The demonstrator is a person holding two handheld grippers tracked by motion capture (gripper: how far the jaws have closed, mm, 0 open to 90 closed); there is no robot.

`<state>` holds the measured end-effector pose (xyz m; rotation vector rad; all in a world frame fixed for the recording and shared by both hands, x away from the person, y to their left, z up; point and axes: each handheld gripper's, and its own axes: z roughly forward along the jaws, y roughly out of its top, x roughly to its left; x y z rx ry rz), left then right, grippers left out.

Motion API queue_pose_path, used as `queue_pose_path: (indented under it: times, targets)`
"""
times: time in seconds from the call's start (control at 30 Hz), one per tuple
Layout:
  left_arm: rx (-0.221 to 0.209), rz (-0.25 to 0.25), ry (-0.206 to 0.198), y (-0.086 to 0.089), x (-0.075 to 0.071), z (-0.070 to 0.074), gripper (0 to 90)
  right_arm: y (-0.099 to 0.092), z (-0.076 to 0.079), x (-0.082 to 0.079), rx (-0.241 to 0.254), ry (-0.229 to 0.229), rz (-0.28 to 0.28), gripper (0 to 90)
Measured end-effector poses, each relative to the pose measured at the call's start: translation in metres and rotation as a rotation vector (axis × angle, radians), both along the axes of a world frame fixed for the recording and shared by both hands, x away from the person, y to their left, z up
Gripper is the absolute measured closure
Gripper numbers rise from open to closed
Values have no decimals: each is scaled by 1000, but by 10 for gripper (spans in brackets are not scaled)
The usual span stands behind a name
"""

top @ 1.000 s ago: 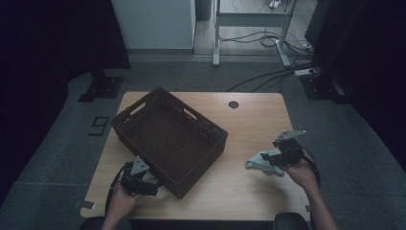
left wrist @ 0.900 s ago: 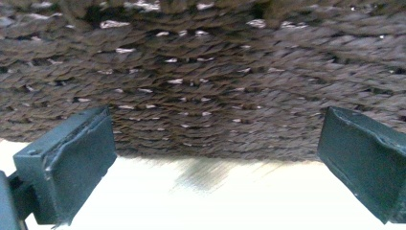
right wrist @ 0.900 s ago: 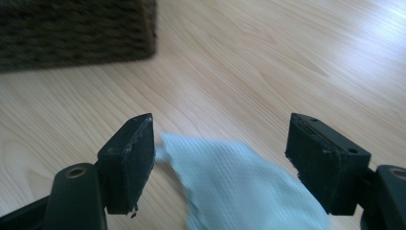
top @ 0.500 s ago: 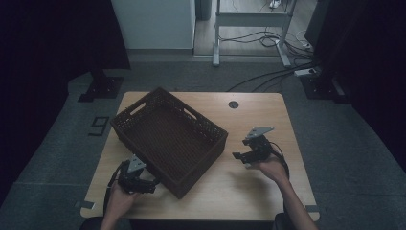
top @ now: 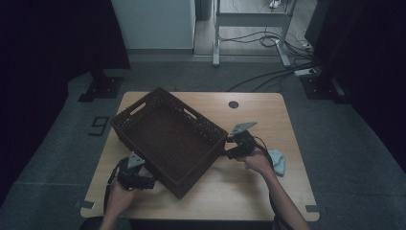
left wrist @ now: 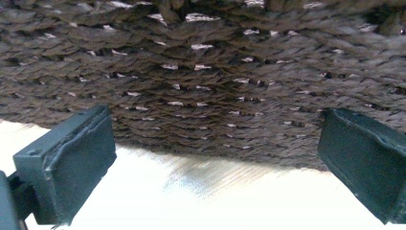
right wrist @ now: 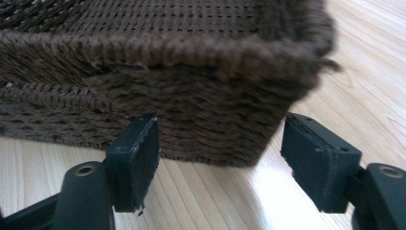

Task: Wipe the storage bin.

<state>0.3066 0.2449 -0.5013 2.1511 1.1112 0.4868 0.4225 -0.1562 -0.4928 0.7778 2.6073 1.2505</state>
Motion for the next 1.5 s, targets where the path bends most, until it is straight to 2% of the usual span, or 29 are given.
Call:
queue_pose_path:
  times: [0.1,0.2,0.4,0.53,0.6,0.7,0.93,1.0,1.2,1.3,1.5]
  targets:
    - [4,-7,2,-1,2,0,0,2,0,0,-17,-7,-7,321]
    - [11,3,-2,2,4,1,0,0,0,0,-13,-1,-2,383]
    - [9,73,-6,15,9,0,0,-2,1,-10,-14,2,27,460]
    - [13,92,-3,20,7,1,0,0,2,-19,-35,-6,33,532]
    - [26,101,-3,24,4,3,2,0,3,-21,-41,-10,38,568]
    - [12,109,8,30,-1,5,1,1,3,-26,-43,-13,53,636]
    - [-6,118,6,51,-25,15,5,4,4,-33,-51,-9,69,716]
    - [-28,111,8,59,-35,18,7,5,4,-35,-48,-5,72,727]
    - [-72,78,17,65,-52,20,12,9,4,-42,-46,-1,84,740]
    - [-50,42,27,60,-62,18,15,10,4,-44,-47,1,88,739]
    - [-37,-22,28,47,-73,18,27,15,5,-50,-56,-2,93,738]
